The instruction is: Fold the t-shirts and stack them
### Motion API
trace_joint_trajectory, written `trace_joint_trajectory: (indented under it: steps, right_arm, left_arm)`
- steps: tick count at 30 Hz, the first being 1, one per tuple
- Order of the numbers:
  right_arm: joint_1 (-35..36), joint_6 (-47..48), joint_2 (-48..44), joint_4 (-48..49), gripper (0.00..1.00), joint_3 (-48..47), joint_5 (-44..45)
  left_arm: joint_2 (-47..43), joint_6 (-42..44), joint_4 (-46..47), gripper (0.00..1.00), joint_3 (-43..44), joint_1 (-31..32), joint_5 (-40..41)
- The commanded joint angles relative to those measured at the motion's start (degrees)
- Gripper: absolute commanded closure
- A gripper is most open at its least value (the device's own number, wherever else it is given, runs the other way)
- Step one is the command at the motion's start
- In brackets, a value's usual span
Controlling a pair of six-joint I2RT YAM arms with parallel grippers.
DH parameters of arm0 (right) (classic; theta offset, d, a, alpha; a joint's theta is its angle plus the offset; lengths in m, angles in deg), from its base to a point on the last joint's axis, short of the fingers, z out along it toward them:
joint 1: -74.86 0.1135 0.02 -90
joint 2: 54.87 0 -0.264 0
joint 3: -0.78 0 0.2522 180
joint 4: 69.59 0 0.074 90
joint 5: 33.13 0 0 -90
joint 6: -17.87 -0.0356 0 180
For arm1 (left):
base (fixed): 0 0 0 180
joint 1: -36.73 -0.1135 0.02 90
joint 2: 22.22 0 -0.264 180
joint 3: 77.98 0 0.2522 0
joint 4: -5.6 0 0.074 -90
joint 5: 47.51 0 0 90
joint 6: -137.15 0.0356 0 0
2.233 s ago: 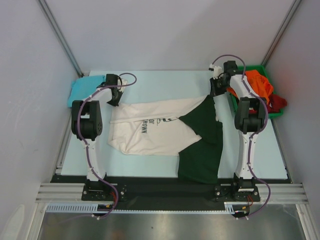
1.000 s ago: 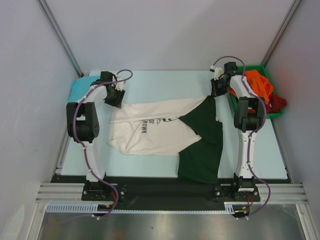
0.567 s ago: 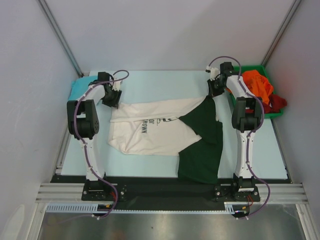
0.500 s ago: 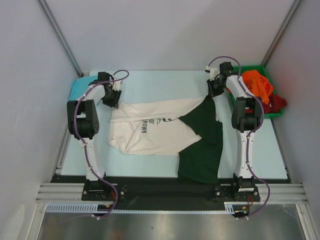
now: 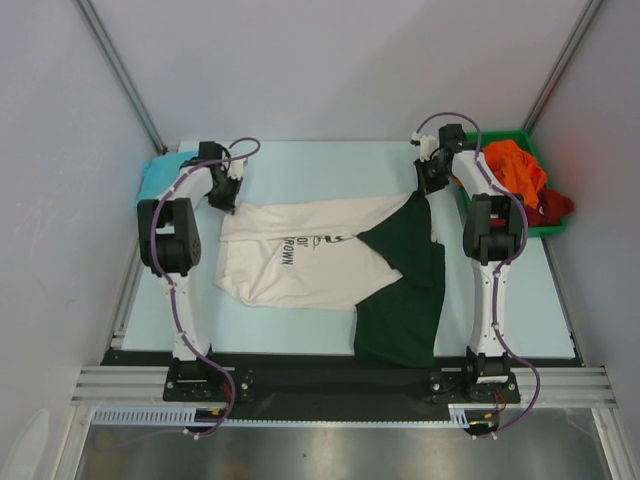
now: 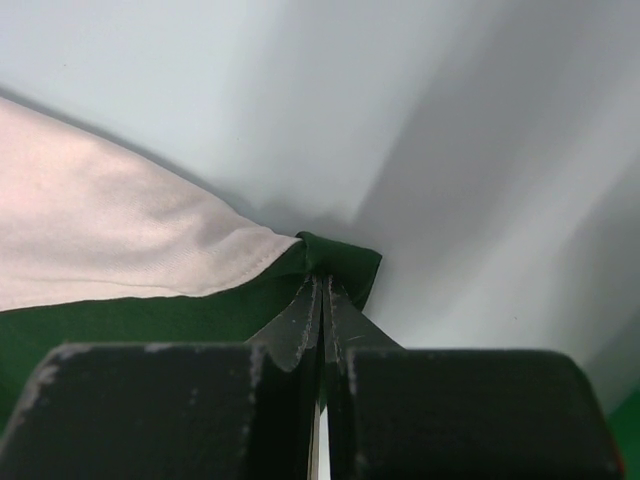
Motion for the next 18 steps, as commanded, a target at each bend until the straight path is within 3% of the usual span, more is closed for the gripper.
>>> trace_joint_trajectory:
  steps: [1,18]
  right_arm:
    - [-0.7,0.5,0.7,1.0,1.00,-2.7,1.9]
    - [0.4,0.1,7.8,3.5,1.00,-13.8,1.6]
  left_arm:
    - [3.3,-0.5,5.1,1.00,3.5,-0.4,5.7]
    - [7.7,-1.6,9.6,1.00,13.2,1.0,14.6]
